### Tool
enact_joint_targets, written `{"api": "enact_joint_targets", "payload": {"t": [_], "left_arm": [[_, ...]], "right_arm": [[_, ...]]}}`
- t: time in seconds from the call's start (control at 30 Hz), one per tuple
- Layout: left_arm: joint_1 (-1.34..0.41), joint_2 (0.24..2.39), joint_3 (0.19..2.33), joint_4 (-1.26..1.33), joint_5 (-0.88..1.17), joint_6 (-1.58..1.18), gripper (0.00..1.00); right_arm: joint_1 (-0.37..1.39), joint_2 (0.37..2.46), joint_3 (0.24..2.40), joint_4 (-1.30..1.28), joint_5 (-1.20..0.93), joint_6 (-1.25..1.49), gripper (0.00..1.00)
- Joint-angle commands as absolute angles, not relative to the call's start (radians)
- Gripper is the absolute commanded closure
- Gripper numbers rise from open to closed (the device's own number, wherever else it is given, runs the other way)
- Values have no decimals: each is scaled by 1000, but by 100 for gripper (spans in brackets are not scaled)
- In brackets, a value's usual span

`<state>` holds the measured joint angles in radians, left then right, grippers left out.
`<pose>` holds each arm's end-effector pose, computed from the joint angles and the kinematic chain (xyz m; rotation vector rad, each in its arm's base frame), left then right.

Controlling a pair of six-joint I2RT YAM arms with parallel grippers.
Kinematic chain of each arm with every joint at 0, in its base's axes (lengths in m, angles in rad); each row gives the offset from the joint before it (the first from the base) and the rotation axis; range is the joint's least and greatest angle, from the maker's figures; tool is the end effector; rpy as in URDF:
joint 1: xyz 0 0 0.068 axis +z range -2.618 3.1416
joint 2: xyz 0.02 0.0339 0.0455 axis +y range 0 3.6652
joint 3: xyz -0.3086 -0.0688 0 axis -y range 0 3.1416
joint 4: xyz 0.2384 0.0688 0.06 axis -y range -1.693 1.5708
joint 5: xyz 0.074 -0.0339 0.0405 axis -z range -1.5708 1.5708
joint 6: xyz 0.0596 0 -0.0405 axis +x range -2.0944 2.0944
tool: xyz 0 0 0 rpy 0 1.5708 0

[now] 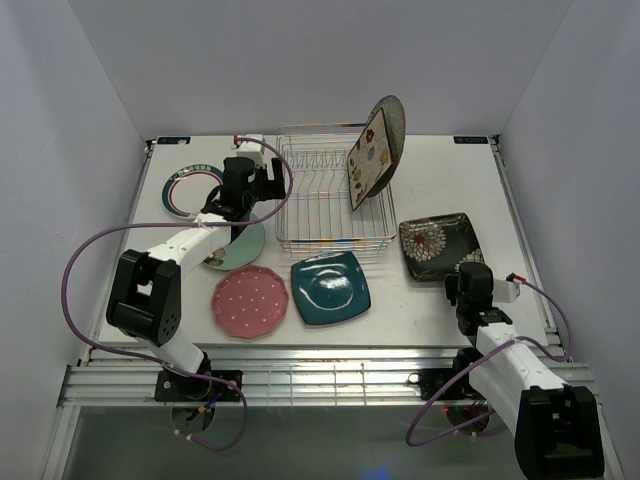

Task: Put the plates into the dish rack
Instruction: Pick up the plate at the center of the board.

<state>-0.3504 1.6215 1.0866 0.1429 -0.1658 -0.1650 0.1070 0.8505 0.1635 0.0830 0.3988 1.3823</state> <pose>0.3735 -0.1260 0.3011 0.0729 1.9599 -0.1764 0.1466 -0.0075 0.1674 1.4578 1.5859 0.4438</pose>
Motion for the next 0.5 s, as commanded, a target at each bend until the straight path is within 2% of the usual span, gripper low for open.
{"api": "enact_joint_targets", "payload": {"t": [0.0,0.47], "left_arm": [[-347,1595,1104,155,-160,-158,2],[-347,1594,1103,158,-155,-160,2]], "right_arm": [[109,804,204,57,491,1373,92],[110,732,282,-46,577,1353,92]]}}
